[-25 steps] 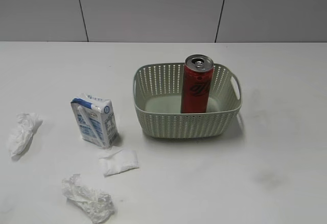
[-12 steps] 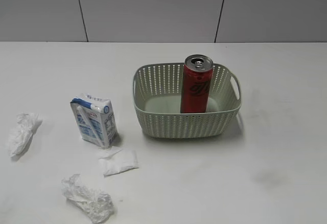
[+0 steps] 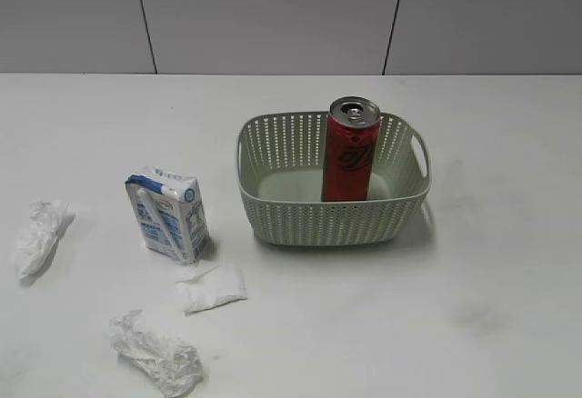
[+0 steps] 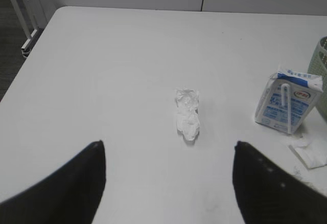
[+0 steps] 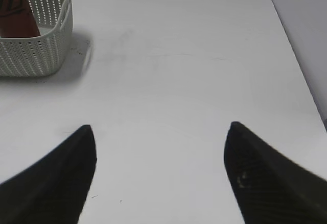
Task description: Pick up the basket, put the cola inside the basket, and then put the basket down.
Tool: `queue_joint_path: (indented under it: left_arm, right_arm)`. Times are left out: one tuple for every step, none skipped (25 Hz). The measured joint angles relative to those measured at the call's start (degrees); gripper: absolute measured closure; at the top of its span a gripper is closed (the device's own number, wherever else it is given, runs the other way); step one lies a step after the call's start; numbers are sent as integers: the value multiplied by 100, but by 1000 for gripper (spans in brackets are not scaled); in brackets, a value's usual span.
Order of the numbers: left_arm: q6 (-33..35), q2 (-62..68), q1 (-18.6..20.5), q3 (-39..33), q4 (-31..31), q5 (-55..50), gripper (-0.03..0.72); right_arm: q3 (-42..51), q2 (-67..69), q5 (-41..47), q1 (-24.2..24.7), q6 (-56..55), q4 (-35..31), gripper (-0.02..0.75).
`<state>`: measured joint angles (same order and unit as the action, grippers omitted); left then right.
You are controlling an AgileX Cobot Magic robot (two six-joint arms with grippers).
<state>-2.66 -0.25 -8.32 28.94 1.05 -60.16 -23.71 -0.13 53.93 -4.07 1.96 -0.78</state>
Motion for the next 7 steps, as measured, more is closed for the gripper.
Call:
queue_joint_path:
  left_arm:
    - [0, 0, 0, 0, 0, 0, 102]
    - [0, 0, 0, 0, 0, 0, 102]
    - [0, 0, 0, 0, 0, 0, 102]
    - [0, 0, 0, 0, 0, 0, 102]
    - [0, 0, 0, 0, 0, 0, 102]
    - [0, 0, 0, 0, 0, 0, 102]
    - [0, 0, 0, 0, 0, 0, 102]
  right_arm:
    - [0, 0, 0, 0, 0, 0, 146]
    - [0, 0, 0, 7, 0, 0, 146]
    - [0, 0, 0, 6, 0, -2, 146]
    - [0, 0, 0, 6, 0, -2, 146]
    - [0, 0, 0, 6, 0, -2, 146]
    - [0, 0, 0, 6, 0, -7, 146]
    - [0, 0, 0, 6, 0, -6, 146]
